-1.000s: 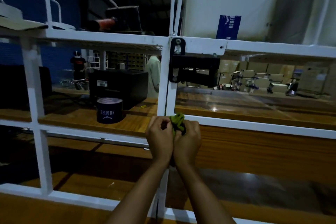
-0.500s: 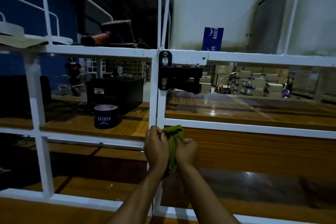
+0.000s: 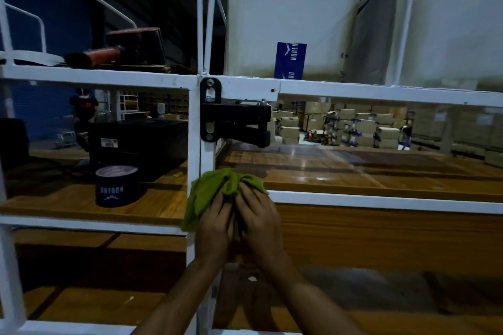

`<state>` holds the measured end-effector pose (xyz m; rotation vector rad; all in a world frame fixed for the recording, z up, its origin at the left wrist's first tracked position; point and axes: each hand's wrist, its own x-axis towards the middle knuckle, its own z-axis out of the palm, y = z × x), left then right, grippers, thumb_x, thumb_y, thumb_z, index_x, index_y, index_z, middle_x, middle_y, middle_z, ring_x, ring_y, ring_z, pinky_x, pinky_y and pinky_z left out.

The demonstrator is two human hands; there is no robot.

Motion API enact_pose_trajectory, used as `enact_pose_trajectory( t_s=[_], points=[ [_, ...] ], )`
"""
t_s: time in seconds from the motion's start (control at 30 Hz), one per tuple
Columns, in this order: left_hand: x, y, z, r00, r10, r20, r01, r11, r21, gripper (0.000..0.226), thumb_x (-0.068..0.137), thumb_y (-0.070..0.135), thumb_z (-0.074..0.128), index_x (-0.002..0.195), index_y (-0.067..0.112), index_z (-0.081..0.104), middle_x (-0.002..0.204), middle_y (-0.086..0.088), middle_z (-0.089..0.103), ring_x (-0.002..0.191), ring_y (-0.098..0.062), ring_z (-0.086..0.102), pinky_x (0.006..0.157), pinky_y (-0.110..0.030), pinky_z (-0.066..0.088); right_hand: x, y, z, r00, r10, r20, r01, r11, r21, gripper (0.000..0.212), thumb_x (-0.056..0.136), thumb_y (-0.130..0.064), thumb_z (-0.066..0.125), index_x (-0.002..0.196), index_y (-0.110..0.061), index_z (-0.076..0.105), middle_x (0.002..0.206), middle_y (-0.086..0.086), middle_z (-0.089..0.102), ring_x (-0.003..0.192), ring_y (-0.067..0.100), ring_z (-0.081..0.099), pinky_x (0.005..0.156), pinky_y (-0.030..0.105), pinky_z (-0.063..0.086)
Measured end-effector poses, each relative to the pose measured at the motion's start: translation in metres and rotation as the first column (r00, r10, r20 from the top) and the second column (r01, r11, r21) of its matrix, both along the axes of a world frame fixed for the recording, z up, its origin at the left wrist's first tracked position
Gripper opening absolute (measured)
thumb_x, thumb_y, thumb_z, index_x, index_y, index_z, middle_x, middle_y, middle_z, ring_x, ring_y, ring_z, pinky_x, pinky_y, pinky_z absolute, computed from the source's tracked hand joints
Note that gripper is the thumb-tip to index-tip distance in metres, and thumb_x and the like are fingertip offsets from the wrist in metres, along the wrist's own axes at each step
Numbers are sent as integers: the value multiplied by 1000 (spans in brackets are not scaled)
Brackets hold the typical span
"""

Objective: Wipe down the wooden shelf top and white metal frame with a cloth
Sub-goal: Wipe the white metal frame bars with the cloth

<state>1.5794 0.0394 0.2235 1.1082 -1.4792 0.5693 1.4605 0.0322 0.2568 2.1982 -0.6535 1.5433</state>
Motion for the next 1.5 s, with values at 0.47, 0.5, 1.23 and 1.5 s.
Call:
enact_pose_trajectory(
  t_s=[0.47, 0.5, 1.23, 1.5],
  points=[
    [-67, -2, 34, 948, -45, 315, 72, 995, -73, 40, 98, 30, 55, 128, 5, 63, 139, -13, 56, 121, -37, 53, 103, -44, 45, -90, -6, 7, 962, -236, 138, 229, 971, 67, 33, 68, -7, 87, 97, -7, 73, 105, 14, 67, 102, 30, 56, 89, 39, 40],
    [-60, -1, 33, 945, -8, 328, 35, 996, -78, 38, 97, 26, 56, 127, 4, 65, 138, -16, 57, 119, -37, 53, 100, -44, 46, -87, -2, 12, 964, -232, 130, 220, 970, 101, 31, 67, -10, 87, 93, -7, 71, 102, 14, 66, 99, 31, 56, 85, 40, 42],
    [-48, -2, 39, 920, 32, 391, 16, 993, -118, 31, 92, 19, 52, 108, 4, 73, 118, -20, 67, 107, -34, 54, 89, -44, 46, -104, -3, 27, 972, -157, -173, 170, 983, 68, 22, 85, -18, 61, 101, -6, 69, 110, 12, 61, 99, 30, 55, 68, 38, 47],
    [-125, -19, 50, 872, -120, 475, 160, 986, -45, 31, 89, 16, 52, 110, 4, 72, 119, -19, 68, 100, -33, 59, 93, -39, 40, -181, -6, 25, 962, -244, -125, 261, 954, 145, 29, 83, -5, 69, 111, -3, 69, 118, 15, 60, 109, 32, 55, 80, 39, 51]
  ],
)
